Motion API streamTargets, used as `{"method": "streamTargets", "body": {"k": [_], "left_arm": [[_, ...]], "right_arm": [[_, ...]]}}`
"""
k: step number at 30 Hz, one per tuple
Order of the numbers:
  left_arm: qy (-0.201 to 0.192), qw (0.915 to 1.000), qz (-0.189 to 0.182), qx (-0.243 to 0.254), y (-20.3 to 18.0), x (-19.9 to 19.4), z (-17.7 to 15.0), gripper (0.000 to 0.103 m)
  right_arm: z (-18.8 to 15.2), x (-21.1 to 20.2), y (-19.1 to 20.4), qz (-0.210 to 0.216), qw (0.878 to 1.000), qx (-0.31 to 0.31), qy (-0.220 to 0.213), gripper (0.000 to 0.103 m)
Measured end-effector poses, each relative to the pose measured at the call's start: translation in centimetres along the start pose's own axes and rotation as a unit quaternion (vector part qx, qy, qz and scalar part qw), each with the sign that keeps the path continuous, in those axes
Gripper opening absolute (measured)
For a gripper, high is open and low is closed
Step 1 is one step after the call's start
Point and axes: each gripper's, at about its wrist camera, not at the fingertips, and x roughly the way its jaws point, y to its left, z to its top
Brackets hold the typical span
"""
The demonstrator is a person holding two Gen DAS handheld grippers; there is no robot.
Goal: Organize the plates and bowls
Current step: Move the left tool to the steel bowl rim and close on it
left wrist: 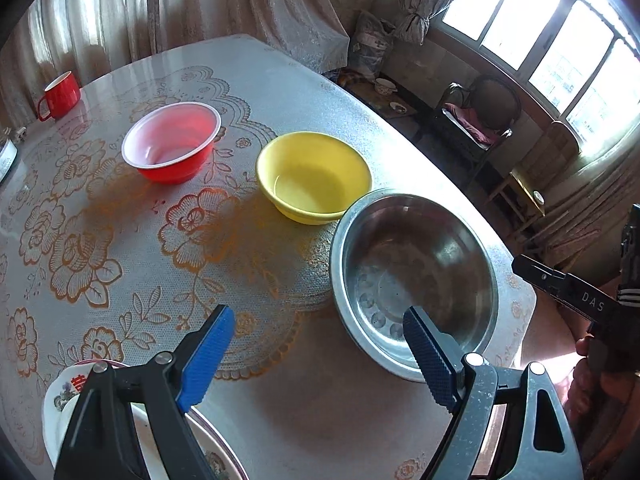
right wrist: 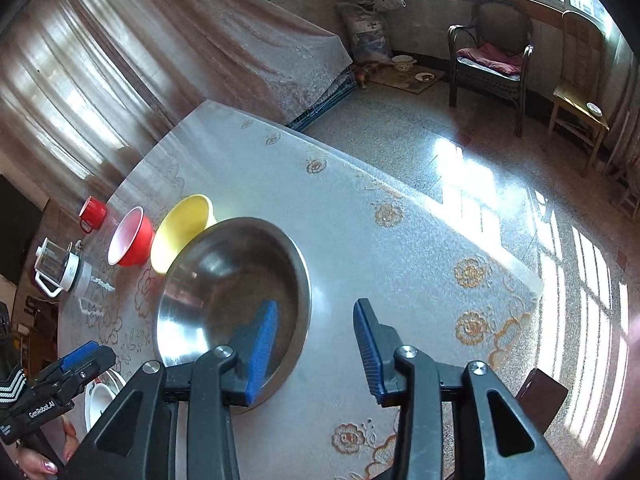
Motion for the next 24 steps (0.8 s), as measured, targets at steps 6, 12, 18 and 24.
{"method": "streamTargets", "body": {"k": [6,12,18,24], "left_arm": [[0.021,0.9998,0.007,0.004,-1.1,2.8,1.1,0.087],[0.039,0.9991,0.015,0.001,-1.2,5.1,1.3,0.086],[0.056,0.9984,0.01,-0.002,-1.2,6.4,1.1,0.073],[0.069,0.9976,0.001,0.006,-1.7,7.4,0.9,0.045]], "right_arm": [[1.7,2.9,0.8,0.012,0.999,-0.016,0.025,0.039],[2.0,4.8,0.7,0.03,0.998,-0.018,0.048,0.04],[1.9,6.1,1.0,0.037,0.997,-0.029,0.061,0.04],[1.6,6.8,1.2,0.042,0.996,-0.029,0.068,0.037]]}}
